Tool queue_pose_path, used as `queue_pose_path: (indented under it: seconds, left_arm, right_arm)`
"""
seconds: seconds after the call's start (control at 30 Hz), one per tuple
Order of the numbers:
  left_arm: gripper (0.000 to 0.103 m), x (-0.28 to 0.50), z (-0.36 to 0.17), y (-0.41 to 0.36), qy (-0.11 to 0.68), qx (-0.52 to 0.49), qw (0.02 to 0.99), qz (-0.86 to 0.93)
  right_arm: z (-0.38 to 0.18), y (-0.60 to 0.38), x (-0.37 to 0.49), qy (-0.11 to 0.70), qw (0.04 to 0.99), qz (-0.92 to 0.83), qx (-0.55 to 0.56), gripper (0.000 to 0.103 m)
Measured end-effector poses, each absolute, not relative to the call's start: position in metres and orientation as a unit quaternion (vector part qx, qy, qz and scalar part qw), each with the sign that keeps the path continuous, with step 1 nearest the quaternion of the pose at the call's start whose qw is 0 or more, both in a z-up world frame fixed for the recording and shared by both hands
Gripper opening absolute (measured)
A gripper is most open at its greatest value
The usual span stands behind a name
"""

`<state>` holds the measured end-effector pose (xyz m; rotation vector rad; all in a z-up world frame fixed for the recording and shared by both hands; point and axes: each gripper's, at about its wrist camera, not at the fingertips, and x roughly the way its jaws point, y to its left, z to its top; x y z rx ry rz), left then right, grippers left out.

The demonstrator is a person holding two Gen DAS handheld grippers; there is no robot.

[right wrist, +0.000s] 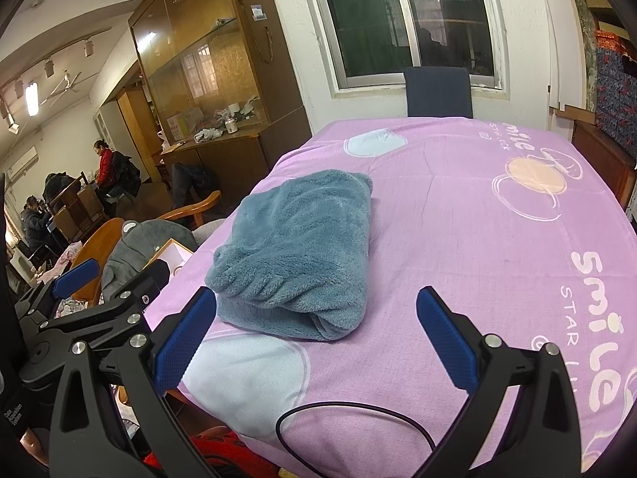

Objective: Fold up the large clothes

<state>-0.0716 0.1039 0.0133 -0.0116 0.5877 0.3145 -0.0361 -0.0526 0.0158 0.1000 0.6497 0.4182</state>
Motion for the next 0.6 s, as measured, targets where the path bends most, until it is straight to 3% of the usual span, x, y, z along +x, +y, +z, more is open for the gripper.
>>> queue_pose_path:
  seconds: [0.6]
  left_arm:
    - [0.099, -0.0651, 0.0081, 0.1114, 0.300, -0.008, 0.941, 0.153]
  right_arm:
    - [0.0132, -0.0518, -0.0419, 0.321, 0.923, 0.206, 0.051, 0.098]
